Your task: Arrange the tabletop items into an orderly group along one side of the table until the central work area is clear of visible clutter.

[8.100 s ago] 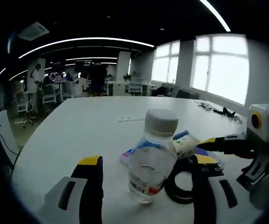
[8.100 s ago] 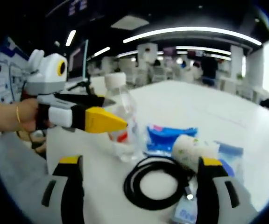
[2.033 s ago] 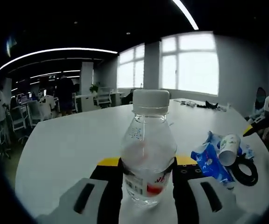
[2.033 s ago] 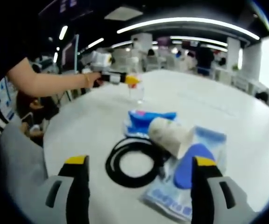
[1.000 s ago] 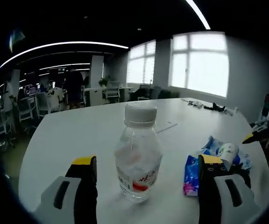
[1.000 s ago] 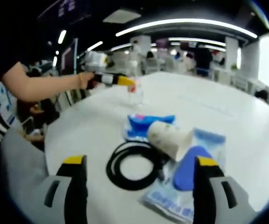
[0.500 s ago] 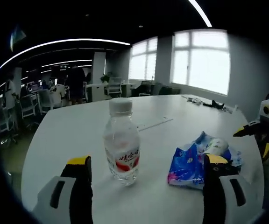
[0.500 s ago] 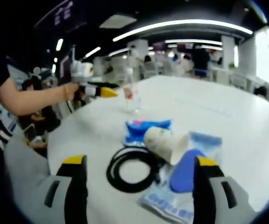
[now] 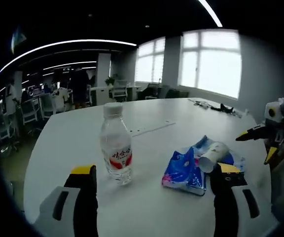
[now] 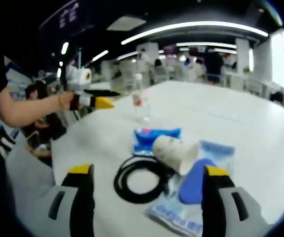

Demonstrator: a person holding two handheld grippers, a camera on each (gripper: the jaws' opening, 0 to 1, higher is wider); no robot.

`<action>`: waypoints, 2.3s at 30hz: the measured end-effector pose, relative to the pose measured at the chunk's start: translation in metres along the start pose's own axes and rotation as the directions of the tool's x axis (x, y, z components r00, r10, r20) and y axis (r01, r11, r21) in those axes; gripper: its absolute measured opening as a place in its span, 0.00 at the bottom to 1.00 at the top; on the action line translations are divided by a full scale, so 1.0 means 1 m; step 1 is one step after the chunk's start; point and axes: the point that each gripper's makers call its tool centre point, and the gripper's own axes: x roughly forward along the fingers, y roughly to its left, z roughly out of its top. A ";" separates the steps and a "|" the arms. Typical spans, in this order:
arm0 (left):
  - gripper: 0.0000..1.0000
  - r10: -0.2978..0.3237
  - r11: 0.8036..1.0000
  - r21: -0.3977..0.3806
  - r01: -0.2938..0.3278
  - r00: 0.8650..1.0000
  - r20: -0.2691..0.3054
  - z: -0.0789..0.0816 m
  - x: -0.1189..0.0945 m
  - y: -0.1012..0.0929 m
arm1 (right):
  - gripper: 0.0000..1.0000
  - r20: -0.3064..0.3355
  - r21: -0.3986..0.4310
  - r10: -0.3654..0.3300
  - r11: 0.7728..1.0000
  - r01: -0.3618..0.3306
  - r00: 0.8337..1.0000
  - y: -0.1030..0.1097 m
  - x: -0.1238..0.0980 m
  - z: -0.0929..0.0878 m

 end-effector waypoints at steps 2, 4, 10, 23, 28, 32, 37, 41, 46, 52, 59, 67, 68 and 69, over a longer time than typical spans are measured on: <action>0.99 -0.016 1.000 -0.010 0.016 1.000 0.003 0.000 -0.003 -0.005 | 0.86 0.002 0.001 0.001 1.000 -0.001 1.000 -0.001 0.000 0.000; 0.99 -0.016 1.000 -0.005 0.016 1.000 0.000 0.000 -0.007 -0.009 | 0.84 0.002 -0.007 -0.009 1.000 0.009 1.000 -0.004 0.001 -0.001; 0.99 -0.011 1.000 -0.022 0.012 1.000 0.024 0.004 -0.017 -0.018 | 0.78 -0.012 -0.050 -0.007 0.999 0.007 1.000 -0.009 0.005 -0.005; 0.99 -0.010 1.000 -0.012 0.010 1.000 -0.006 -0.007 -0.038 -0.044 | 0.62 0.015 -0.006 0.008 1.000 -0.008 1.000 -0.020 0.017 -0.001; 0.99 -0.016 1.000 -0.025 0.016 1.000 -0.001 -0.008 -0.046 -0.055 | 0.57 0.017 -0.018 0.032 0.999 -0.031 0.999 -0.019 0.023 0.000; 0.99 -0.027 0.999 -0.036 0.027 1.000 0.007 -0.007 -0.049 -0.063 | 0.51 0.011 -0.006 0.038 0.999 -0.037 0.999 -0.022 0.029 -0.003; 0.99 -0.034 0.998 -0.049 0.035 0.999 0.022 -0.007 -0.051 -0.072 | 0.45 0.013 -0.001 0.032 1.000 -0.031 0.999 -0.028 0.034 -0.004; 0.99 -0.048 0.997 -0.054 0.049 0.999 0.017 -0.011 -0.053 -0.076 | 0.40 0.014 0.012 0.024 1.000 -0.024 1.000 -0.034 0.037 -0.006; 0.99 -0.051 0.997 -0.065 0.051 0.999 0.011 -0.017 -0.054 -0.080 | 0.32 0.023 0.038 0.024 0.999 -0.024 0.999 -0.039 0.042 -0.007; 0.98 -0.073 0.994 -0.081 0.072 0.997 -0.007 -0.025 -0.052 -0.088 | 0.26 0.036 0.074 0.017 0.997 -0.020 0.999 -0.040 0.045 -0.004; 0.98 -0.086 0.993 -0.083 0.086 0.996 0.004 -0.023 -0.049 -0.096 | 0.13 0.049 0.111 0.004 0.994 -0.010 0.999 -0.046 0.046 -0.002; 0.98 -0.102 0.991 -0.089 0.102 0.995 0.008 -0.023 -0.048 -0.101 | 0.02 0.057 0.210 0.018 0.977 -0.030 0.998 -0.047 0.046 -0.002; 0.97 -0.101 0.990 -0.099 0.102 0.995 0.011 -0.023 -0.048 -0.102 | 0.01 0.064 0.218 0.027 0.975 -0.040 0.998 -0.045 0.046 0.000; 0.97 -0.104 0.989 -0.105 0.105 0.994 0.012 -0.024 -0.048 -0.102 | 0.00 0.062 0.213 0.028 0.976 -0.040 0.998 -0.044 0.046 0.000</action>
